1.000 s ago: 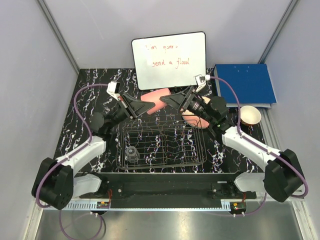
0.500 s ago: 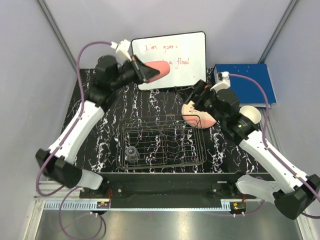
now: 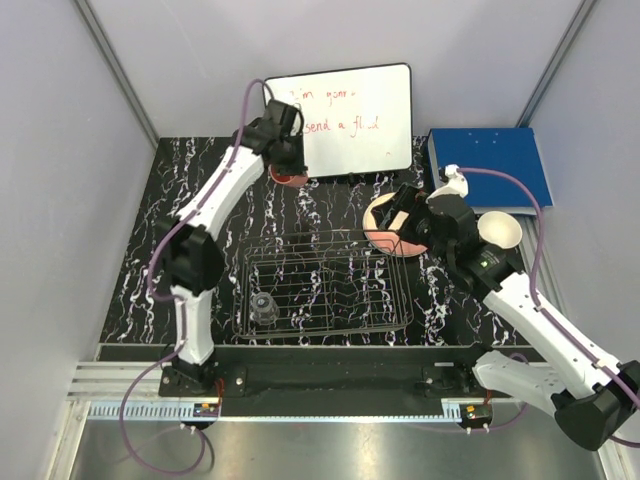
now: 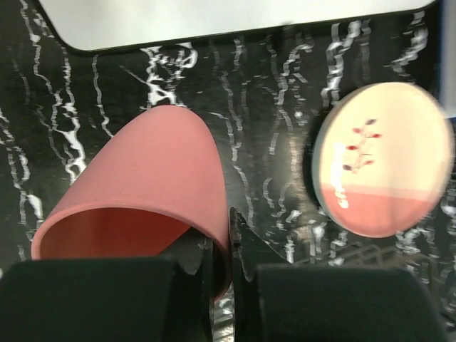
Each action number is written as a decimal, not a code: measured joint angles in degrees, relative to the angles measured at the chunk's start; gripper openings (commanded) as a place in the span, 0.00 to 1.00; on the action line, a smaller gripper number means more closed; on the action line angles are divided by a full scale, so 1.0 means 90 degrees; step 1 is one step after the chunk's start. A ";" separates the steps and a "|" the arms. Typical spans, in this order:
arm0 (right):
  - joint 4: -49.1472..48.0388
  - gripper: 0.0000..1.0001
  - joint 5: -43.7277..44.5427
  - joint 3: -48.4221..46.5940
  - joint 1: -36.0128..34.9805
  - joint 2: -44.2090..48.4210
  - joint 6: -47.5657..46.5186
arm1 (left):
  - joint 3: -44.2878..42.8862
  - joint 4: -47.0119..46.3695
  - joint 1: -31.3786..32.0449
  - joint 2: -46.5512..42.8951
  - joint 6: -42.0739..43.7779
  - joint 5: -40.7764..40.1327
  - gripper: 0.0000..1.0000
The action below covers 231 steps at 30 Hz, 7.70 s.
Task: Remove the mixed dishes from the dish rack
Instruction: Place the cup at the center of the board, then pick up the cup from the dish rack.
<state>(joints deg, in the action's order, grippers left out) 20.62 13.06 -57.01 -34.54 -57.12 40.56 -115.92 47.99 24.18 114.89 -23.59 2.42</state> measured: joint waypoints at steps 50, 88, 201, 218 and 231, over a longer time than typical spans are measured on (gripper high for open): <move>-0.0359 0.94 -0.0809 0.0435 0.0000 -0.0882 -0.0180 | -0.1620 0.1671 0.0522 0.0357 0.0398 -0.1151 0.99; -0.1064 0.98 -0.1676 -0.2103 -0.3859 -0.5253 -0.1800 | 0.5360 -0.1127 0.0763 -0.7533 -0.0170 -0.2948 0.99; 0.3602 0.00 0.0661 -0.6506 -0.1253 -0.4881 -0.1634 | 0.5712 -0.1003 0.0763 -0.7322 -0.0352 -0.2596 0.99; 0.3500 0.00 -0.1090 -0.5258 -0.1251 -0.3985 -0.1117 | 0.5338 -0.2307 0.0826 -0.6713 0.0260 -0.0051 0.97; 0.3458 0.00 -0.1030 -0.5255 -0.1251 -0.4218 -0.1083 | 0.3949 -0.2069 0.2057 -0.5226 0.0352 -0.0634 0.71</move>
<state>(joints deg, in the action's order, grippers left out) 51.75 3.79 -104.31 -45.80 -95.09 30.81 -80.38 29.36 42.70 67.85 -20.43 -3.29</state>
